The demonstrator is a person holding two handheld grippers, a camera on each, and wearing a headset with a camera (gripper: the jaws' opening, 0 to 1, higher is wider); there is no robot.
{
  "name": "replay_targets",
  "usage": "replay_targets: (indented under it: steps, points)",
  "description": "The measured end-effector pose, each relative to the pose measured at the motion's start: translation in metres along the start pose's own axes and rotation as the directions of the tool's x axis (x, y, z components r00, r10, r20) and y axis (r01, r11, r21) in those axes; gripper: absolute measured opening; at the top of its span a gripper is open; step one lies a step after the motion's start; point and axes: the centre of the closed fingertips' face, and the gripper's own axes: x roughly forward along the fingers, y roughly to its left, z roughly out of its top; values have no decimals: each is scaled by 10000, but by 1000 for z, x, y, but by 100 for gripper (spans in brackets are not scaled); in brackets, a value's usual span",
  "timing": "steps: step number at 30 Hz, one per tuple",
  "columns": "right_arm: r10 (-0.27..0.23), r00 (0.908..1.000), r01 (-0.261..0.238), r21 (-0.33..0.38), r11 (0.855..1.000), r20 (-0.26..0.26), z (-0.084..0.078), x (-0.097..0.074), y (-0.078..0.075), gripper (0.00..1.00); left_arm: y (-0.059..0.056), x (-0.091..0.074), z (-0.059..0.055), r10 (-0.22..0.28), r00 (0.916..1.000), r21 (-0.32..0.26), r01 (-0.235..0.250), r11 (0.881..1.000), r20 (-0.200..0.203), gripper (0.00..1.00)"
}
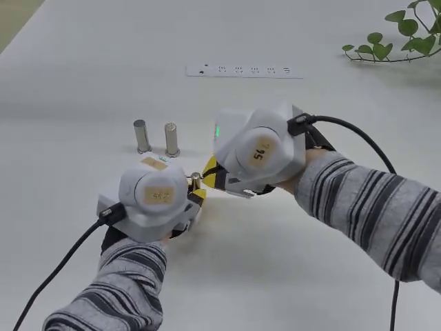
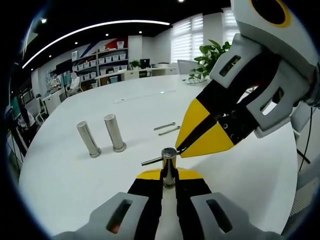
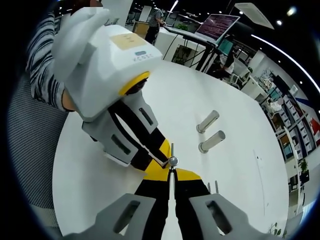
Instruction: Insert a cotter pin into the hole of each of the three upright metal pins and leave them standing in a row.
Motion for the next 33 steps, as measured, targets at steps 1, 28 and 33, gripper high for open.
replay_targets:
  steps: [1,28,33]
  points:
    - [-18,10000,17,99,9999,20,0,0,0,0,0,0,0,0,10000,-3,0,10000,1,5]
    - [-1724,9652,403,5393,8412,1968,-21,-30,-12,40,39,-13,3,116,9999,-38,-116,9999,29,5]
    - [-1805,9606,287,5710,8204,2111,-23,-31,-6,45,55,-17,5,175,9998,167,-175,9997,2,5]
